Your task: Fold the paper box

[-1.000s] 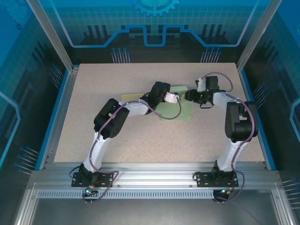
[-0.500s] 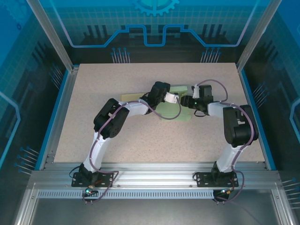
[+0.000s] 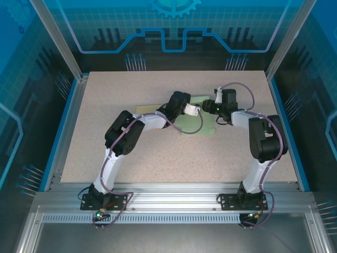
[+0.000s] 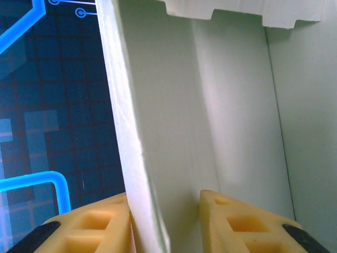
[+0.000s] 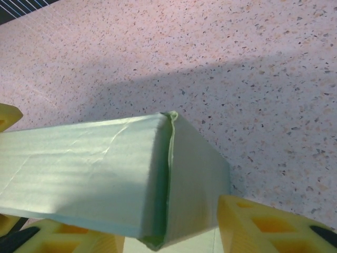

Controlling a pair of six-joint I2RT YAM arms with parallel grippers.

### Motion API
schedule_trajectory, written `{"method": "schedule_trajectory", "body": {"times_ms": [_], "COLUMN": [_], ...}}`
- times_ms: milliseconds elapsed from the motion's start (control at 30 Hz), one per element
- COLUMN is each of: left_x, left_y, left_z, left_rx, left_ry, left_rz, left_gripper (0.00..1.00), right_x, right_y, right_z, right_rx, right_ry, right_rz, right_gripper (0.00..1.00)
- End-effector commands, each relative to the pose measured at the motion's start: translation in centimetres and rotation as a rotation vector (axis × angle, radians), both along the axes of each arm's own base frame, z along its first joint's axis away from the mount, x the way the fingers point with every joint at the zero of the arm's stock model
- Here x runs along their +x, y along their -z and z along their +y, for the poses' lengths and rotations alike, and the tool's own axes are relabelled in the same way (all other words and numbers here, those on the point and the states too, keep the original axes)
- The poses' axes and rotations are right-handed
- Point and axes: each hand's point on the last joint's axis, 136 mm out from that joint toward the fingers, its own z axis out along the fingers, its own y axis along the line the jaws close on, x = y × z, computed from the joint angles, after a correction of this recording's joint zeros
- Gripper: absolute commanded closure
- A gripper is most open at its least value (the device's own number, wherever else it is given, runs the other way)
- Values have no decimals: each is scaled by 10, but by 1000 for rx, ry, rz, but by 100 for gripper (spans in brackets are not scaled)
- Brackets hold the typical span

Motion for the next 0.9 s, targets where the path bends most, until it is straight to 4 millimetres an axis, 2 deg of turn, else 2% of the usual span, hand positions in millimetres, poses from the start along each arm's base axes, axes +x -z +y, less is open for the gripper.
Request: {"method": "schedule_trajectory", "body": {"times_ms": [0, 133, 300, 367, 400, 433, 500, 533, 567, 733, 800, 867], "left_x": [-40, -39, -38, -38, -38, -38, -40, -43, -46, -82, -93, -101], "left_y": [84, 75, 56, 45, 37, 27, 4, -10, -21, -106, -136, -160], "left_z": [16, 13, 7, 4, 3, 1, -4, -6, -9, -15, -6, 12], "left_rx": [189, 146, 62, 18, -8, -41, -134, -182, -227, -546, -701, -875], "left_ry": [62, 52, 25, 12, 3, -7, -26, -34, -42, -63, -108, -190], "left_rz": [233, 240, 239, 235, 229, 215, 196, 194, 197, 190, 213, 243], "left_gripper": [66, 64, 52, 39, 29, 19, 5, 1, 1, 1, 1, 1], "right_x": [16, 16, 15, 14, 14, 13, 10, 9, 8, -7, -12, -20], "right_y": [-7, -6, -12, -11, -13, -13, -16, -17, -20, -23, -29, -33], "right_z": [-3, -1, 6, 8, 10, 10, 13, 14, 15, 12, 11, 10], "right_rx": [-22, -53, -99, -116, -126, -136, -161, -177, -188, -225, -216, -210], "right_ry": [33, 50, 41, 34, 30, 26, 20, 19, 20, 28, 31, 35], "right_rz": [-44, -54, -97, -100, -105, -108, -118, -122, -132, -120, -124, -119], "right_gripper": [58, 67, 81, 86, 89, 91, 94, 95, 96, 99, 99, 99]}}
